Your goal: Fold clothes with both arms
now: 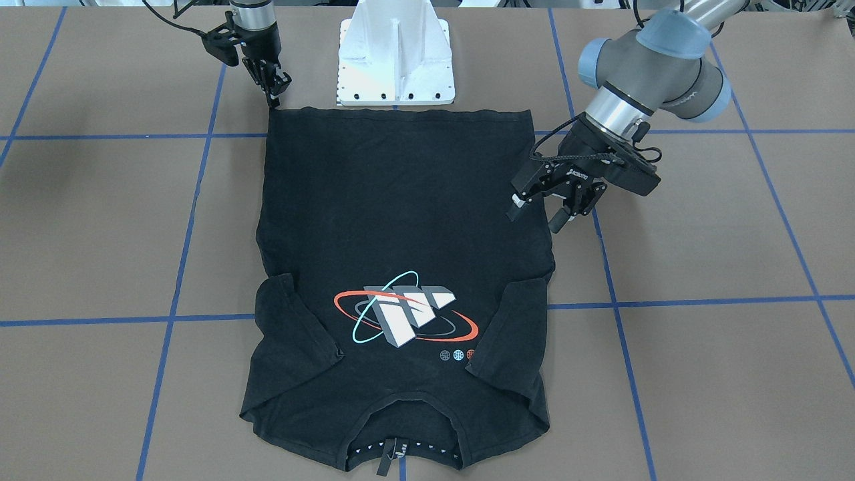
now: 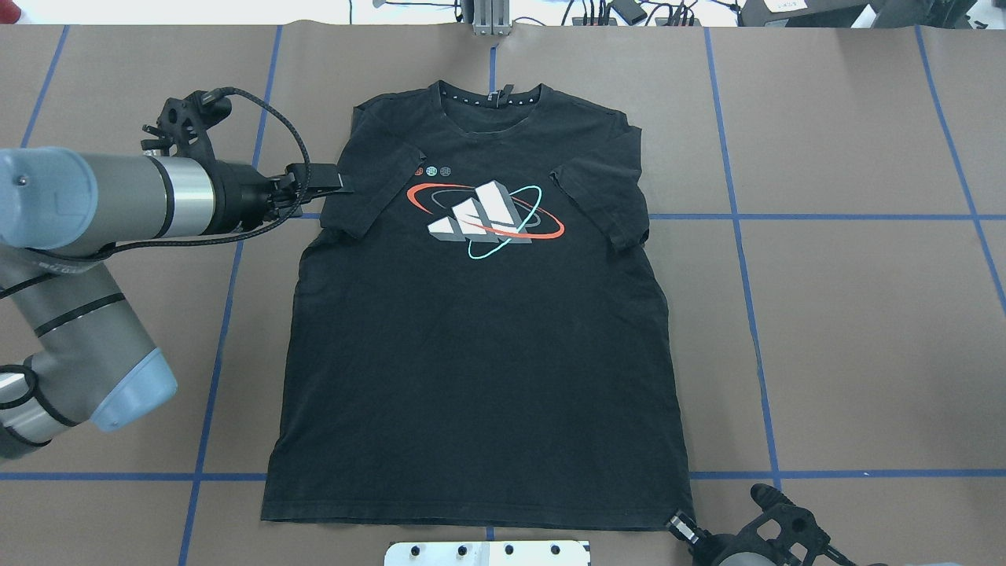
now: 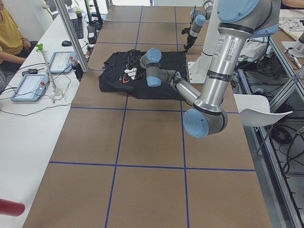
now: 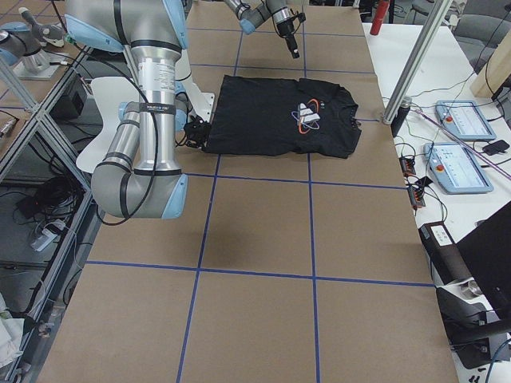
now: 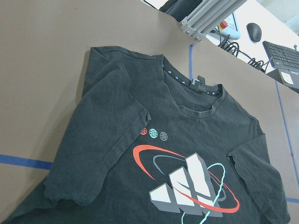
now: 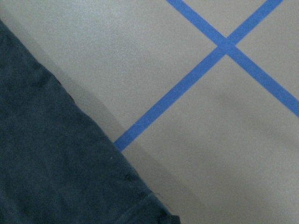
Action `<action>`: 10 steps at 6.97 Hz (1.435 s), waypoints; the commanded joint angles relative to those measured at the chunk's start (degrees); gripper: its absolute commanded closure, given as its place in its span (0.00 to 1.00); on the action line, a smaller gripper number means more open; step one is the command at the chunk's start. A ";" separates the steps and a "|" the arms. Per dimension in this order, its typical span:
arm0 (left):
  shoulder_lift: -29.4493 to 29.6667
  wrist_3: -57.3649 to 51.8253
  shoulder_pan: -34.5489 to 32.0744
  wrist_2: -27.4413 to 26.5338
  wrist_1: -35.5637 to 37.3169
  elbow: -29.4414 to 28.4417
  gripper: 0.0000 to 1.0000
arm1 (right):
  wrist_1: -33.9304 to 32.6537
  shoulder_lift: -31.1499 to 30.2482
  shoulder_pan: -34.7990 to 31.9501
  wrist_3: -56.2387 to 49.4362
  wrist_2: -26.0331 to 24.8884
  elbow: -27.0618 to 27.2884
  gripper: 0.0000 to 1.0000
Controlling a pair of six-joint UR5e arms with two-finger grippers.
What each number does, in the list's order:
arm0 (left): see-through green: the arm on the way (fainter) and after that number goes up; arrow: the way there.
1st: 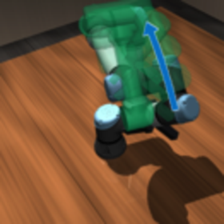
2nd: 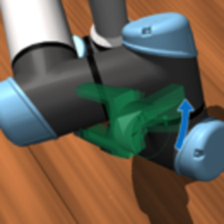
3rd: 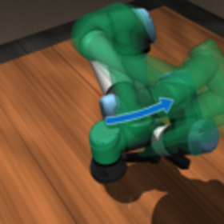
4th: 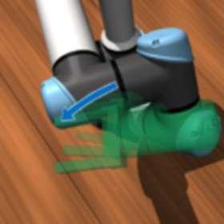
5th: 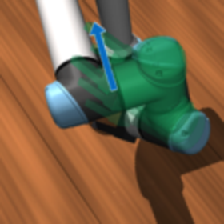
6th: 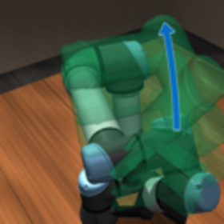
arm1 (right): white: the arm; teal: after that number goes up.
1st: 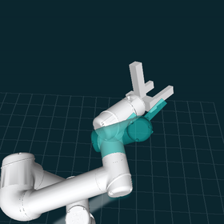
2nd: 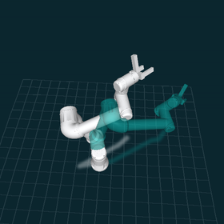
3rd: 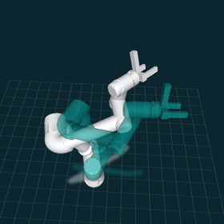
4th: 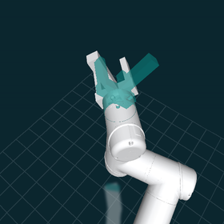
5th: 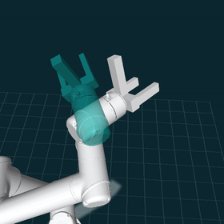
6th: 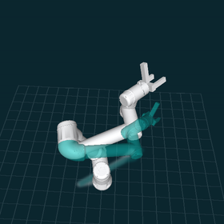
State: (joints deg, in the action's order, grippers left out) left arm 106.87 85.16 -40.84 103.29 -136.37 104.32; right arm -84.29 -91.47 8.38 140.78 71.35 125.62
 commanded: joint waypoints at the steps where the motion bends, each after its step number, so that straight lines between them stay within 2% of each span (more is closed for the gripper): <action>1: -4.80 4.04 2.25 -0.11 5.83 5.69 0.00 | 0.00 -0.37 -0.03 -0.06 0.53 2.86 1.00; 2: -13.62 4.57 3.74 0.06 5.94 11.63 0.00 | 0.00 -0.90 -0.03 -0.06 1.15 4.62 1.00; 3: -20.66 9.19 6.89 -0.46 5.77 14.91 0.00 | 0.09 -1.34 -0.03 -0.06 1.24 5.59 1.00; 4: -23.08 13.06 13.62 -5.42 5.77 15.73 0.01 | 0.09 -1.51 -0.12 -0.06 1.24 5.87 1.00; 5: -24.85 19.80 20.65 -10.26 5.94 16.43 0.02 | 0.00 -1.52 -0.38 -0.24 1.16 5.87 1.00; 7: -26.10 33.06 29.90 -12.92 5.94 17.66 0.09 | 0.09 -1.87 -1.35 -0.24 1.33 6.92 1.00; 8: -26.18 37.32 34.47 -15.47 6.38 17.41 0.18 | 0.00 -2.13 -1.35 -0.24 1.33 7.01 1.00; 10: -25.92 41.38 39.50 -16.28 7.70 16.79 0.24 | 0.09 -2.22 -1.35 -0.06 1.16 7.01 1.00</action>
State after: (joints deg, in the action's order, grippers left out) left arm 80.84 123.45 -5.00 87.72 -129.23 121.54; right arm -84.22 -93.62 7.06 140.65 72.57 132.58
